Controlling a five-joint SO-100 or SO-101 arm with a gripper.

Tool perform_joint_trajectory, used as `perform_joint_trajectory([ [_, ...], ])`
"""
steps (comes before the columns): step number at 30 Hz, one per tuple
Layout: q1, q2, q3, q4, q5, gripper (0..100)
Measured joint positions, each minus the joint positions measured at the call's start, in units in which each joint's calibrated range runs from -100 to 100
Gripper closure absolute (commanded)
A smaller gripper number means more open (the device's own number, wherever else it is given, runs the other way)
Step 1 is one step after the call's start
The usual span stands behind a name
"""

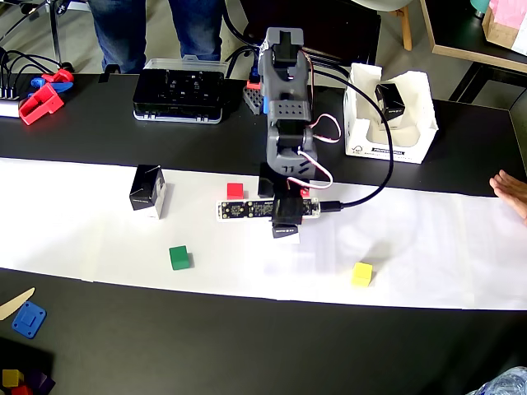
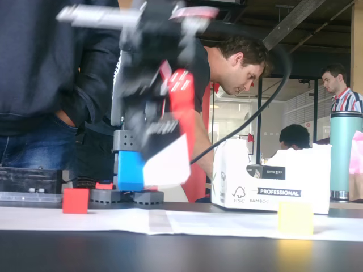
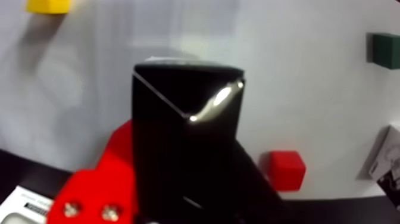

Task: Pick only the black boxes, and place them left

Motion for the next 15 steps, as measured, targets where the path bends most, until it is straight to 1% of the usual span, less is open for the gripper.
perform_joint_trajectory([
  [2,-3.4,-3.4,-2.6,6.0,-1.5,91],
  [7,-10.7,-10.3,-8.3,17.0,-4.5,91],
  [9,-13.8,-13.1,-9.2,18.4,-6.3,91],
  [15,-28.5,-20.9,-9.4,19.0,-12.9,91],
])
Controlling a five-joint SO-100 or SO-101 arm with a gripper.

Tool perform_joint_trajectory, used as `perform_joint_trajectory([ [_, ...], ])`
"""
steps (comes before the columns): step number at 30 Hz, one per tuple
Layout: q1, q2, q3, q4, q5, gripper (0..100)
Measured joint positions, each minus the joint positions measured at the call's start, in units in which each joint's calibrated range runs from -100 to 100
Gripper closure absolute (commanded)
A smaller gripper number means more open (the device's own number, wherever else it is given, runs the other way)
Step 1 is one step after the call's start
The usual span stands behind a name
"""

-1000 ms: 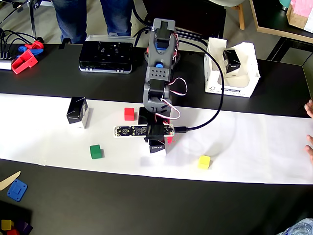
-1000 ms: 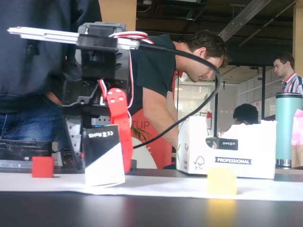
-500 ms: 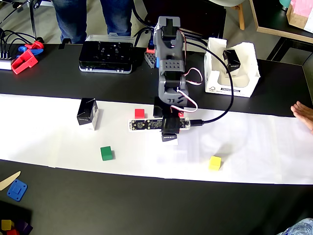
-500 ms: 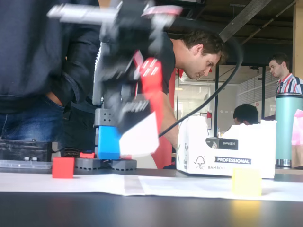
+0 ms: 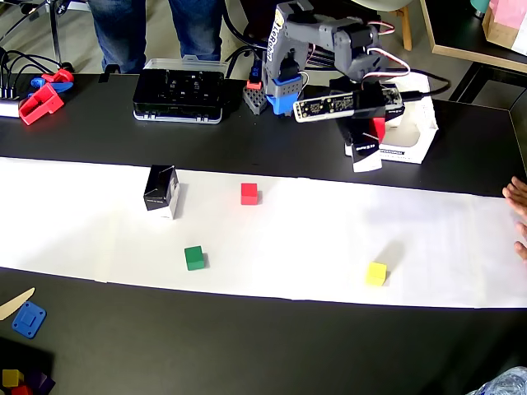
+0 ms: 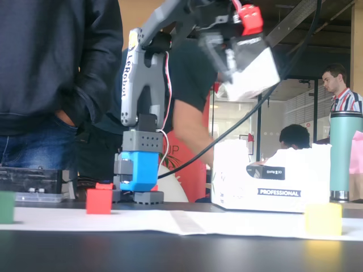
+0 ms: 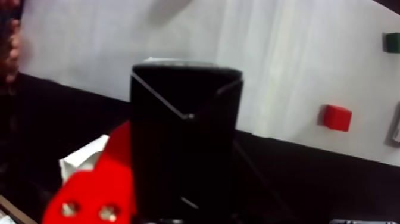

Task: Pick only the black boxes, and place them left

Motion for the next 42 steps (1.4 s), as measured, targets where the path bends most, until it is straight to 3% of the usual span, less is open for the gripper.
perform_joint_trajectory([
  [10,-29.5,-3.4,0.1,0.3,-12.9,91],
  [19,-44.9,-3.9,16.0,0.1,-22.8,91],
  [32,-44.4,5.8,19.5,-11.9,-25.2,89],
  [38,-40.4,7.2,22.0,-15.1,-24.0,59],
  [42,-39.2,7.2,27.8,-15.1,-18.4,55],
])
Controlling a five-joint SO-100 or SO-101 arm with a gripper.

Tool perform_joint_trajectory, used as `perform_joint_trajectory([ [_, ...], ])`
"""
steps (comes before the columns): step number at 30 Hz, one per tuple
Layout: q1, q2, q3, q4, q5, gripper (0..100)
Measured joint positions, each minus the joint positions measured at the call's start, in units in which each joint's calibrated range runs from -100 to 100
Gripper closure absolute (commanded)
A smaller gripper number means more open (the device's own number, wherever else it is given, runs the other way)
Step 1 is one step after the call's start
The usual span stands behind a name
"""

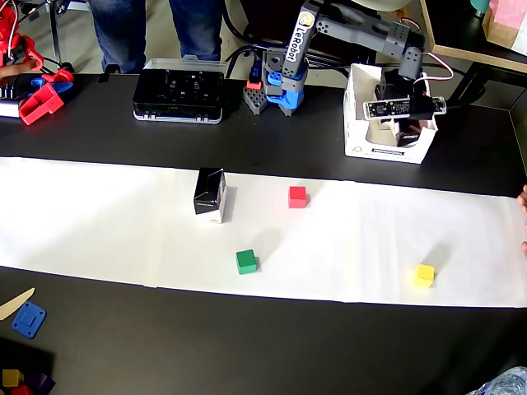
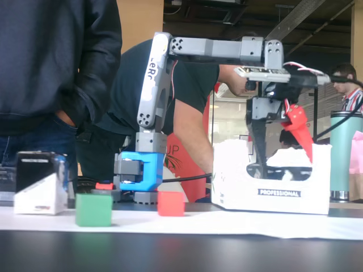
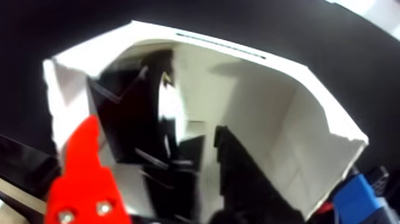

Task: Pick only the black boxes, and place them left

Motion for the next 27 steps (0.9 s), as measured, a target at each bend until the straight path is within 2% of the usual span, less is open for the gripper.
perform_joint_trajectory([
  [3,3.1,-4.3,3.2,-0.1,4.2,55],
  [8,9.9,-21.0,10.0,0.0,13.3,55],
  [12,21.8,-34.0,16.5,0.0,22.7,51],
  [16,36.5,-39.5,18.6,0.0,30.1,48],
  [21,52.6,-40.0,18.6,0.0,34.8,48],
  [27,66.8,-40.0,18.6,0.0,35.8,48],
])
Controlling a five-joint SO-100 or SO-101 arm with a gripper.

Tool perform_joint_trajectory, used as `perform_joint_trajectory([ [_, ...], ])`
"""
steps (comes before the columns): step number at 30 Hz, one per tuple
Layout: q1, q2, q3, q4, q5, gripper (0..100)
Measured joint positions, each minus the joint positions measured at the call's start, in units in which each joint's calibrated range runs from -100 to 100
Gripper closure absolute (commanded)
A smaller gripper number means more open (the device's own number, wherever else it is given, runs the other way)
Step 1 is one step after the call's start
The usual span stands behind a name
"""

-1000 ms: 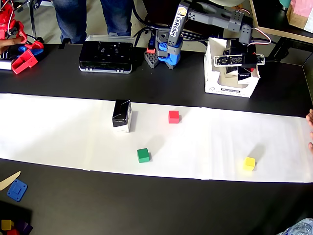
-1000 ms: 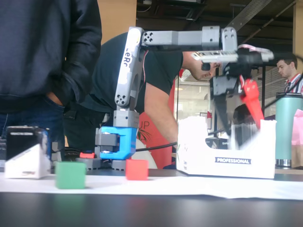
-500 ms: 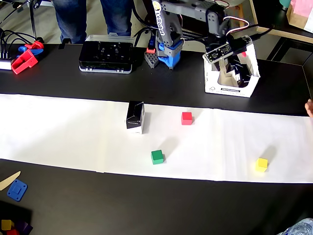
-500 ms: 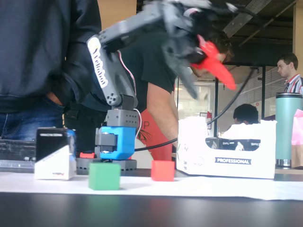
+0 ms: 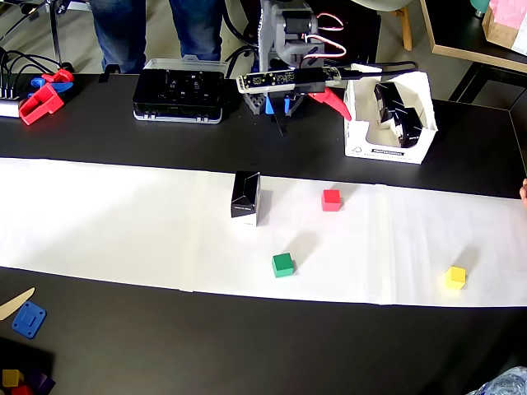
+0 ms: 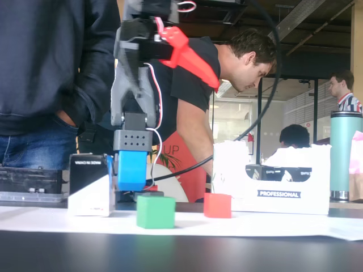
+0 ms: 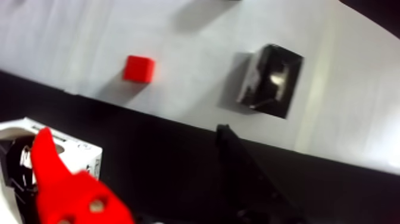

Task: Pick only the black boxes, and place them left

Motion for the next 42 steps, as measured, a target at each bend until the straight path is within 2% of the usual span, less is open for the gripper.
perform_joint_trajectory([
  [5,7.0,1.2,-0.7,0.0,1.6,48],
  [13,11.2,23.8,-18.9,0.0,1.6,48],
  [19,11.4,33.7,-22.8,0.0,1.6,48],
  [24,9.3,39.2,-22.8,0.0,-2.6,48],
  [30,5.7,45.5,-22.9,-2.0,-3.4,49],
  [32,4.1,48.1,-22.9,-4.6,-3.4,54],
  [37,3.5,51.9,-22.9,-7.4,-3.9,76],
  [40,1.3,52.3,-22.9,-7.5,-7.0,87],
  [42,-1.0,52.3,-22.9,-7.5,-9.8,89],
])
